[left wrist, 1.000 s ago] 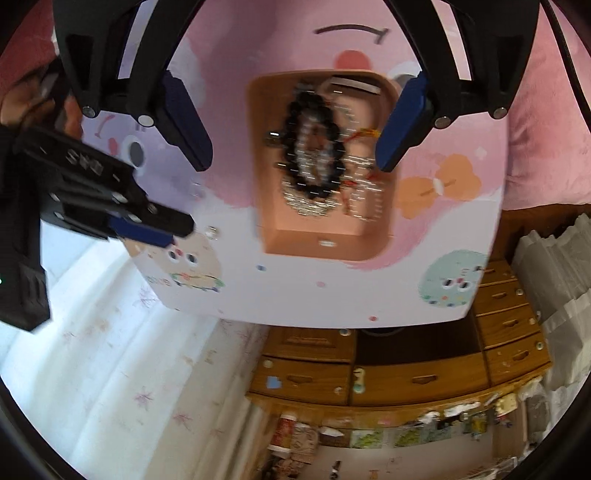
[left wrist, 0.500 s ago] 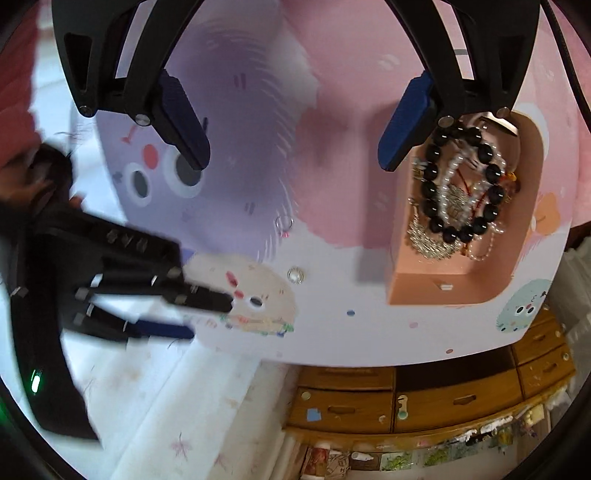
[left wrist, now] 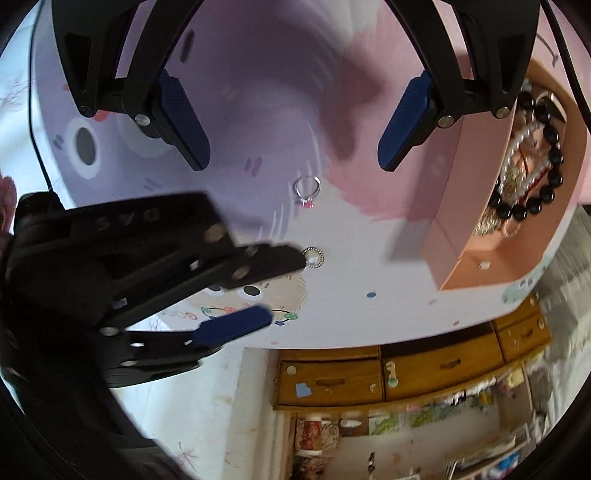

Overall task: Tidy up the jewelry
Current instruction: 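Grasp the pearl brooch with the right tool while the left tool grasps the small ring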

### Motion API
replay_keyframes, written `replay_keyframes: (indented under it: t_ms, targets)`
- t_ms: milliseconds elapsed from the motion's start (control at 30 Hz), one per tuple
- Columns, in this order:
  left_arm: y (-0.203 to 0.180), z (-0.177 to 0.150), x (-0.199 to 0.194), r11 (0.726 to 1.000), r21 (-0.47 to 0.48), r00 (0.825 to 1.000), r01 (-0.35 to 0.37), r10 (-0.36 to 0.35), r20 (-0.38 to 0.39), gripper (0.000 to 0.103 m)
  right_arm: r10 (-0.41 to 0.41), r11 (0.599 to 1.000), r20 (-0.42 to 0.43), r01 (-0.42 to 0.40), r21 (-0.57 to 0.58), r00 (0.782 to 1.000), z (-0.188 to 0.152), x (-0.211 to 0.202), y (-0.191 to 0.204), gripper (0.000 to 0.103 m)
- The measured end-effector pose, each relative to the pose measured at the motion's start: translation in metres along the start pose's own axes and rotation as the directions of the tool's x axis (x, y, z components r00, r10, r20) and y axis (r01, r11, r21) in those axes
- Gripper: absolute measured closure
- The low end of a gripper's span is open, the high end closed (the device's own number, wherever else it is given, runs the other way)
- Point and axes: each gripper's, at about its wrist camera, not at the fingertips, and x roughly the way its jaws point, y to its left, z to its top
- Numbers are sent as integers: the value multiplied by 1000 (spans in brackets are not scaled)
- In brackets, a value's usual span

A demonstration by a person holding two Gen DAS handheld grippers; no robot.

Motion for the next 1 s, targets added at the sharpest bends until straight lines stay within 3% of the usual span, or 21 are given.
replay_keyframes:
  t_ms: [100, 267, 400, 500, 633, 733, 867, 1000]
  targets:
    - [-7, 1, 10, 999, 16, 999, -44, 43, 18, 12, 37, 999, 1, -37, 7, 999, -3, 13, -4, 49]
    - [-6, 7, 23, 999, -32, 1000, -21, 22, 14, 12, 98, 994, 54, -100, 39, 994, -6, 22, -11, 49]
    - [1, 12, 32, 995, -95, 1000, -22, 22, 2, 17, 130, 990, 54, -132, 47, 990, -3, 30, -17, 65]
    - [3, 14, 32, 994, -95, 999, -46, 47, 2, 29, 140, 988, 43, -142, 52, 989, -2, 36, -21, 74]
    - [3, 16, 33, 994, -81, 997, -75, 76, 4, 50, 156, 987, 23, -157, 40, 988, 0, 42, -20, 75]
    - [5, 16, 33, 992, -84, 996, -90, 91, 4, 56, 163, 986, 3, -163, 27, 987, 1, 48, -18, 75]
    - [6, 18, 33, 992, -78, 995, -101, 102, 7, 80, 167, 986, -1, -167, 22, 986, 0, 49, -18, 79]
    - [12, 19, 33, 990, -94, 995, -101, 103, 9, 90, 170, 985, 4, -170, 36, 985, -2, 48, -20, 85]
